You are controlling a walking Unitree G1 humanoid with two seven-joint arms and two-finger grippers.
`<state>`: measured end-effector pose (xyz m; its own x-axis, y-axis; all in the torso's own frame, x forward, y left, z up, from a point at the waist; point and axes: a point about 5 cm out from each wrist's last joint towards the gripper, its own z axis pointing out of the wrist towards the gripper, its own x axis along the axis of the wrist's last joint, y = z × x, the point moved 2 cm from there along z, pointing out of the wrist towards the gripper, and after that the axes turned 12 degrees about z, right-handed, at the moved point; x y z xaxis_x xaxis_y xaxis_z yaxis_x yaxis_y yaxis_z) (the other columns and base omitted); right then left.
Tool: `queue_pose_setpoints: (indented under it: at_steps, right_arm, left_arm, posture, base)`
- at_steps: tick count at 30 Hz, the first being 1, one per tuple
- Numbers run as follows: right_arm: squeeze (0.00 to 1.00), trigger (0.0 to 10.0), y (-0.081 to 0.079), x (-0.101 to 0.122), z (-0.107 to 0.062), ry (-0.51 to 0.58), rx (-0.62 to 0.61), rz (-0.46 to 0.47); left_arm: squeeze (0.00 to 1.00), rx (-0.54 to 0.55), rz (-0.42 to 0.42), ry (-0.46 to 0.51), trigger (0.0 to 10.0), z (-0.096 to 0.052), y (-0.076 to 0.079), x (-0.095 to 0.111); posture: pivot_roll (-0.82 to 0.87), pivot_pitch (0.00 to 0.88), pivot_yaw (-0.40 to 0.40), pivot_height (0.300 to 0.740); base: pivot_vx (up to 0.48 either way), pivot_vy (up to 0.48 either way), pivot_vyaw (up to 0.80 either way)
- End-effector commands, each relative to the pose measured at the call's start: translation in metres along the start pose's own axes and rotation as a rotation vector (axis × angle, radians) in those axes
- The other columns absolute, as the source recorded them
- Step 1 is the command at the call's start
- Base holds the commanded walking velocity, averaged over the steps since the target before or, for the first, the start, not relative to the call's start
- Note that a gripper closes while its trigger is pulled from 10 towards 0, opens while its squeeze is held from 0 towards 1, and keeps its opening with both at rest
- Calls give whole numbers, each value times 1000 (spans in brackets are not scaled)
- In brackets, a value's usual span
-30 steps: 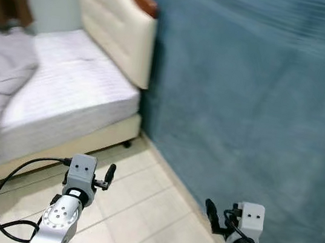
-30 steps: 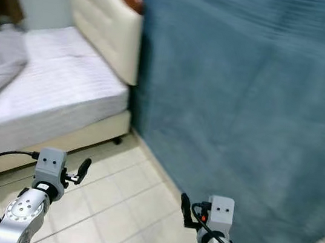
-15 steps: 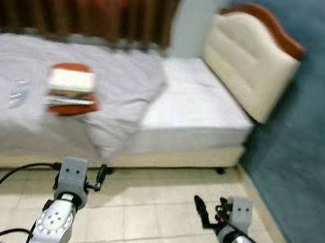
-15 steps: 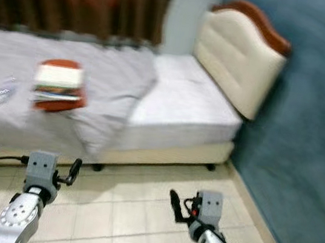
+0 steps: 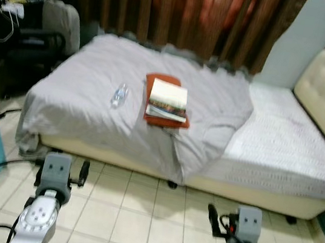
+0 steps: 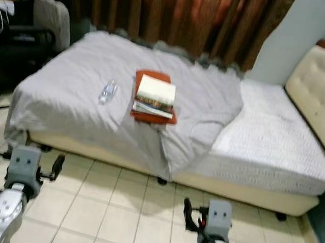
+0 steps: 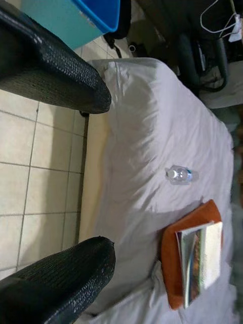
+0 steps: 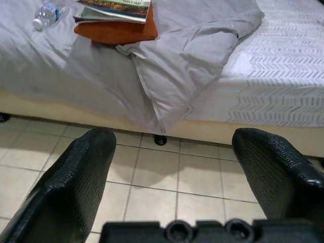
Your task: Clean up the room
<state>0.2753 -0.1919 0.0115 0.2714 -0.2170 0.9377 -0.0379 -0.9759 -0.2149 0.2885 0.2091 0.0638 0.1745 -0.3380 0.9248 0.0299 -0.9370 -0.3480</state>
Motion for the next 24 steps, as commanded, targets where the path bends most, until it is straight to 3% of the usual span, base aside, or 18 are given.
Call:
queue_pose_setpoints:
  at_steps: [1,11,24]
  right_arm:
    - [0,10000,3,7,3,30,-21,6]
    - [0,10000,-10,21,15,78,17,7]
    - [0,10000,-20,17,18,60,60,4]
  left_arm:
    - [0,-58,-20,6,10000,6,15,6]
    - [0,-83,-47,35,10000,9,19,11]
    - [0,-72,-49,30,10000,4,19,9]
  posture:
    - [76,0,-74,740]
    - [72,0,-66,740]
    - [93,0,-80,740]
  base:
    - [461,0,0]
    - [461,0,0]
    - [461,0,0]
